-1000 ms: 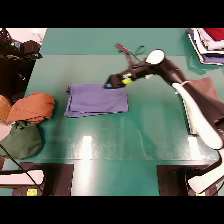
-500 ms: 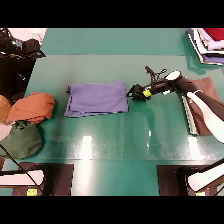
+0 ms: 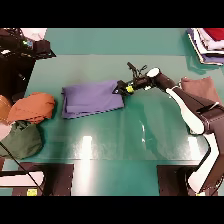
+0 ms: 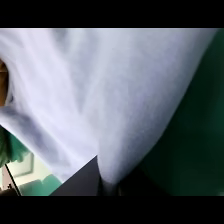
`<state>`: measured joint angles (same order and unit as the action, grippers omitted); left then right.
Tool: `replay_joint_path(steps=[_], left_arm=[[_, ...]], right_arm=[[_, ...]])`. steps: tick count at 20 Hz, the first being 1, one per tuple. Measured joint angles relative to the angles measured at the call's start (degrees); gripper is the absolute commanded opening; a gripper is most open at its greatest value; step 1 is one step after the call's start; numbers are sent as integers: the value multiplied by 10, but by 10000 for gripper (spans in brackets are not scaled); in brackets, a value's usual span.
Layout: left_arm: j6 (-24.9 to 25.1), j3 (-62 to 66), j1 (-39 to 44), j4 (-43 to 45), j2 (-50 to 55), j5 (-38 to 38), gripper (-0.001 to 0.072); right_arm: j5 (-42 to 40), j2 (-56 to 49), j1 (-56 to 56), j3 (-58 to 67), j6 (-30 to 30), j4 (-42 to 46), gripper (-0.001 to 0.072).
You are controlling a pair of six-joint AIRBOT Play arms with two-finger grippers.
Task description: Fold the shirts.
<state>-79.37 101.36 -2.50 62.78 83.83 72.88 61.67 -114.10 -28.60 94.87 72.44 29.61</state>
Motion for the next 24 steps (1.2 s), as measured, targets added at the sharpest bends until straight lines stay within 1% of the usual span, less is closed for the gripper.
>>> replay_joint_path(steps=[3,5,9,12,14,19,22,24], left_arm=[[2,0,19,0,0,0,25],[2,0,31,0,1,1,25],[3,0,40,-2,1,4,24],[3,0,43,-3,1,6,25],[2,0,43,-3,1,8,25],[-4,0,44,-7,1,11,25],[-9,-1,44,-14,1,11,25],[-11,-1,44,-16,1,12,25]], right_arm=[[10,11,18,27,0,5,16],[11,36,49,35,7,17,16],[13,112,148,42,62,113,16],[15,173,247,43,109,189,16],[20,201,316,43,132,222,16],[36,233,452,44,156,247,16],[38,242,495,44,159,241,15],[21,260,511,44,154,230,16]])
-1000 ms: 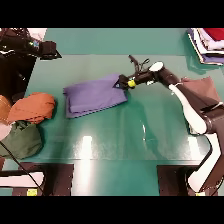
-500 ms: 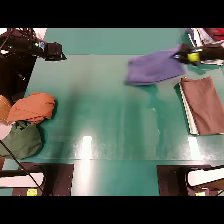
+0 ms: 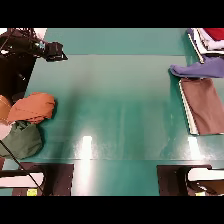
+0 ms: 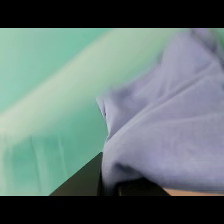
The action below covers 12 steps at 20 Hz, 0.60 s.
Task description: Fold the shirts.
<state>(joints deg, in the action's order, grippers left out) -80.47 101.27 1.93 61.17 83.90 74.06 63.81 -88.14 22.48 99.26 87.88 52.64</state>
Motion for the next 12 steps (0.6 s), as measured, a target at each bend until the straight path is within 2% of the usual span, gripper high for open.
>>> replay_joint_path(steps=[5,12], left_arm=[[-1,0,0,-2,0,1,25],[-1,0,0,-2,0,15,25]], right_arm=[[-11,70,14,0,-8,7,16],[101,137,18,-9,9,96,16]])
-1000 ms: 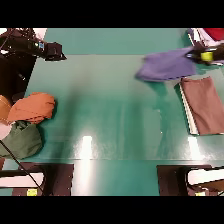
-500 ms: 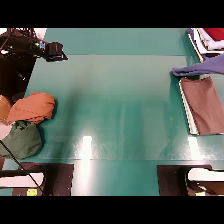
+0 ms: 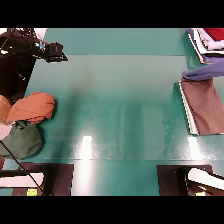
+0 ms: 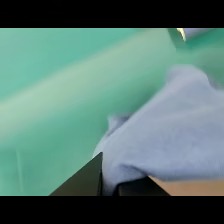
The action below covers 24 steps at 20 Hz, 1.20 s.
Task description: Fold the shirts.
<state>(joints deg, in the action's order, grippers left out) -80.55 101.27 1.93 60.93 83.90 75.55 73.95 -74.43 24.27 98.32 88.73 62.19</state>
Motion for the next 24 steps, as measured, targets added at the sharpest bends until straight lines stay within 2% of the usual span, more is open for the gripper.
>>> replay_joint_path(steps=[7,8,9,10,11,14,17,22,23,24], left_arm=[[12,0,0,0,0,19,25],[13,0,0,0,0,21,25],[14,0,0,0,0,21,25],[14,0,0,0,0,23,25],[14,0,0,0,0,23,25],[14,0,0,0,0,24,25],[15,0,0,0,0,13,25],[14,0,0,0,0,3,25],[13,0,0,0,0,2,25],[12,0,0,-1,0,1,25]], right_arm=[[65,104,2,-173,26,104,18],[68,124,4,-202,30,117,35],[71,145,10,-232,36,129,229],[77,163,18,-257,37,137,524],[81,182,30,-280,39,144,605],[93,223,68,-320,42,150,595],[92,247,77,-335,21,99,595],[64,245,-28,-343,2,14,594],[56,240,-60,-343,0,5,577],[45,234,-95,-344,-2,-2,447]])
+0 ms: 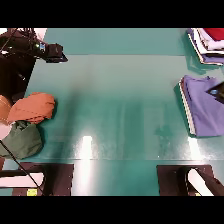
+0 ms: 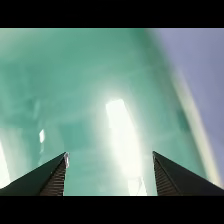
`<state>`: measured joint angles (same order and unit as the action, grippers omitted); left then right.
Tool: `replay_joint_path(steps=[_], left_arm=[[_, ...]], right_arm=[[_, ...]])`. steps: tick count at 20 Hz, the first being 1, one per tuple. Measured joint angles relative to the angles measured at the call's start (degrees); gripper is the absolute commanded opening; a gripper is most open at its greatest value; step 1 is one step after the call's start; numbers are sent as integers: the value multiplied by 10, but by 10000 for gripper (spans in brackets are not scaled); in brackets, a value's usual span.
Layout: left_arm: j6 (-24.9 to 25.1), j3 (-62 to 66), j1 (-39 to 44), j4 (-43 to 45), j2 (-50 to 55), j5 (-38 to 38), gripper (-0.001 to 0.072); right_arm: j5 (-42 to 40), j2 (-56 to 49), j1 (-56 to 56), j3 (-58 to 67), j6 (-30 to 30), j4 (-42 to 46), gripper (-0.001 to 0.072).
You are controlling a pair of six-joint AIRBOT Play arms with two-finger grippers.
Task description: Fold the shirts.
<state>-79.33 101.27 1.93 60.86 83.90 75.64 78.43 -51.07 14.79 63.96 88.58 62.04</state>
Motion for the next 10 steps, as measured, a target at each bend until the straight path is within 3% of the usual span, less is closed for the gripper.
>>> replay_joint_path(steps=[3,4,10], left_arm=[[-1,0,0,0,0,-1,25],[-1,0,0,0,0,-2,25],[-2,0,0,0,0,-2,25]], right_arm=[[-30,-21,-96,0,-2,-11,63],[-38,-29,-126,0,-2,-13,18],[-65,-53,-217,-1,-4,-19,17]])
